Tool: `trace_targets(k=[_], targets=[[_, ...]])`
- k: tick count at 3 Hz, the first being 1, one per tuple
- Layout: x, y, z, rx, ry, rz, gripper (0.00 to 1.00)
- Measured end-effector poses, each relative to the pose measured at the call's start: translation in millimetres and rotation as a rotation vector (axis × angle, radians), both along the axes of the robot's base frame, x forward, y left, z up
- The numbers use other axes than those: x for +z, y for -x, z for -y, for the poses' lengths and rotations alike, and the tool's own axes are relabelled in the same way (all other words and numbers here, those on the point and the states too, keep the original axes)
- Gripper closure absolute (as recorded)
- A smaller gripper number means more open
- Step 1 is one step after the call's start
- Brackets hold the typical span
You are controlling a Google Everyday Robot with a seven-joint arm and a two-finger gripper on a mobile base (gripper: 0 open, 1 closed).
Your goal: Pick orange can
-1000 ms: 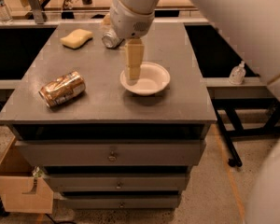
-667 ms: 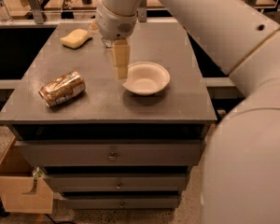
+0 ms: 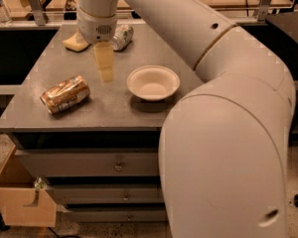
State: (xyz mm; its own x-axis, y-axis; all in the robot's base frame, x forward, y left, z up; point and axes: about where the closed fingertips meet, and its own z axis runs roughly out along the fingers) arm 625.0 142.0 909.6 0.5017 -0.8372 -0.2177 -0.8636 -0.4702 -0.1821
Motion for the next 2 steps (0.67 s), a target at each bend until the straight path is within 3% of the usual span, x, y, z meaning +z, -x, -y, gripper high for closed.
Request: trace_targets(k=[2], targets=[[-16,12,-30,0.000,-0.012,0.003,0.00]])
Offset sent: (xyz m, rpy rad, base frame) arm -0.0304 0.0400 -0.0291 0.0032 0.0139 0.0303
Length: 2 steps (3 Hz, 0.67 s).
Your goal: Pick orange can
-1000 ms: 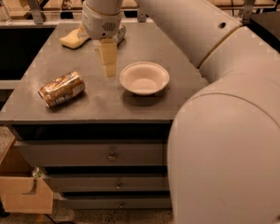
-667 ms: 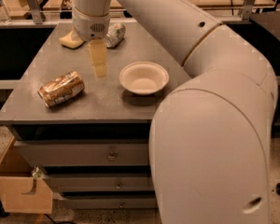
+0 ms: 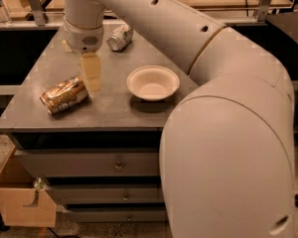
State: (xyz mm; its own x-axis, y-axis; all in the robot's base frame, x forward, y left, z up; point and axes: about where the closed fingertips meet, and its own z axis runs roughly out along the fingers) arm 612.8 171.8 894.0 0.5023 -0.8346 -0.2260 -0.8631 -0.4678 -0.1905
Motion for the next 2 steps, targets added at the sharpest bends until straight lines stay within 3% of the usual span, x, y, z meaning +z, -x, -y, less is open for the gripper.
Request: trace_targets(k=[2], targets=[[-25,16,-14,0.052,-0.011,-0.039,0.00]])
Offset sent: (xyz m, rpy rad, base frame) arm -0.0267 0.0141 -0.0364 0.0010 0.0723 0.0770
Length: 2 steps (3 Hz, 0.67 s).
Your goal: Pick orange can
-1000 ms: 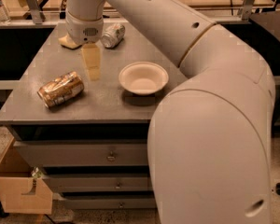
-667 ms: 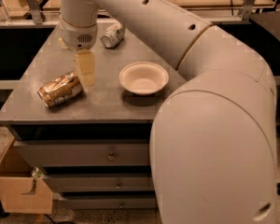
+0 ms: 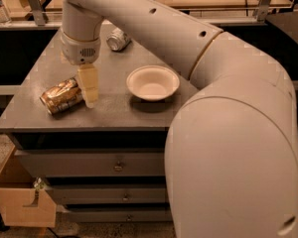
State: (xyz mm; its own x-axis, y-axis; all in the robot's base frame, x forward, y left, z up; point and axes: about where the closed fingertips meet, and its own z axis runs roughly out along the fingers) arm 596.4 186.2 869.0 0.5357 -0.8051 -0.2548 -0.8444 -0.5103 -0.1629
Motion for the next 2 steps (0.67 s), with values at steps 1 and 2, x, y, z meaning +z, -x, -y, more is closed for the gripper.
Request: trace_targets(k=[1,2], targets=[[-11.1,3.9,-4.9,0.024,0.001,-0.022,0.00],[-19.6,6.4,-8.1,0.039,0.003,-0.036,0.00]])
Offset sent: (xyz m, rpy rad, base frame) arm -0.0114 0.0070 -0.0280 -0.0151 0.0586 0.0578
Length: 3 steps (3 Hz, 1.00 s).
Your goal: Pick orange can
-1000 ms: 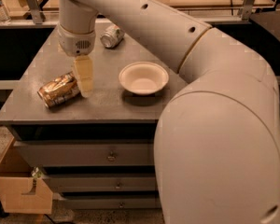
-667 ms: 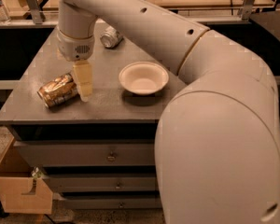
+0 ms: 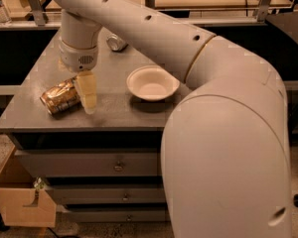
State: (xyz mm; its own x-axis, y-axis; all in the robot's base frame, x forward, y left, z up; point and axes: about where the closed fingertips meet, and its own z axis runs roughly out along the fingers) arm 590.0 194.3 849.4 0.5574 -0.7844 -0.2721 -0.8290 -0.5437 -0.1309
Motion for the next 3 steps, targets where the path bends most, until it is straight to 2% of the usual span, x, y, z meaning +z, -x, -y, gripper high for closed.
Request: trace_targets(k=[2,3], targets=[[-9,1,1,0.002,0.002,-0.005,0.41],[-4,-8,12,-0.019,0.009,0.025,0.64]])
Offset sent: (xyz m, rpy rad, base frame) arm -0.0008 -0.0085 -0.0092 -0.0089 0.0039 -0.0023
